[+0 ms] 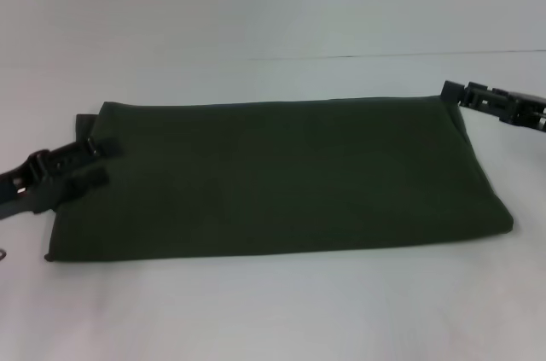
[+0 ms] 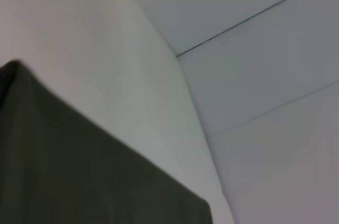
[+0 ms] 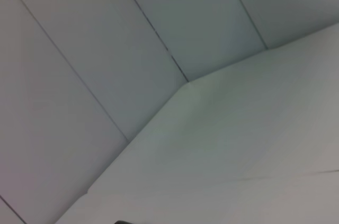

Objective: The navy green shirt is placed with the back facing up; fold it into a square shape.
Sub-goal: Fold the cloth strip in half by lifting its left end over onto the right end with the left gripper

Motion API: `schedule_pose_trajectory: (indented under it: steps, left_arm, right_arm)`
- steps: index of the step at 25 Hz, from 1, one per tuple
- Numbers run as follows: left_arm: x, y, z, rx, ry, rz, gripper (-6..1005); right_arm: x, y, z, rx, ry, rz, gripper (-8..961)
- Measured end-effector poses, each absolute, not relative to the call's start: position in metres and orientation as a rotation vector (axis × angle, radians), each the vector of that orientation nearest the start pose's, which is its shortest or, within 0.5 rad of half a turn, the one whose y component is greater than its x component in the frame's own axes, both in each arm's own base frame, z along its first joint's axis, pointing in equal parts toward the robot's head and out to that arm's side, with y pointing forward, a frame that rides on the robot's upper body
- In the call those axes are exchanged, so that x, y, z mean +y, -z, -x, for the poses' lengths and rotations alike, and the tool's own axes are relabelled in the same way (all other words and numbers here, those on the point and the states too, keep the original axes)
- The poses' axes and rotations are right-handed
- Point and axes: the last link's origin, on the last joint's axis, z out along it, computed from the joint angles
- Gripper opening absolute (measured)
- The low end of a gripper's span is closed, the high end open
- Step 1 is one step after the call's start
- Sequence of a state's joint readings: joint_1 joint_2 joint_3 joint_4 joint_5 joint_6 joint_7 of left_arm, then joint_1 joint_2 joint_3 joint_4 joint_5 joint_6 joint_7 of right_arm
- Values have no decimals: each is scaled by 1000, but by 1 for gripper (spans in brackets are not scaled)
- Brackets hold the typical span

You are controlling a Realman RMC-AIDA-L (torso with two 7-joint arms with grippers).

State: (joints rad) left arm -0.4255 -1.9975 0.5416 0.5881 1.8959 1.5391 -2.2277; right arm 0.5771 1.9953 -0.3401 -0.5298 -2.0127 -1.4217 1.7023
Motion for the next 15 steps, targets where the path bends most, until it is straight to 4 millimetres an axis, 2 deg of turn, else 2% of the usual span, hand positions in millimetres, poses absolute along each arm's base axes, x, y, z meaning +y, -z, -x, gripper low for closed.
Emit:
schedule_pose_trajectory:
  steps: [15]
  left_arm:
    - [296, -51, 347, -2217, 939, 1766, 874]
  right_arm:
    - [385, -71, -291, 1173, -911, 2183, 877]
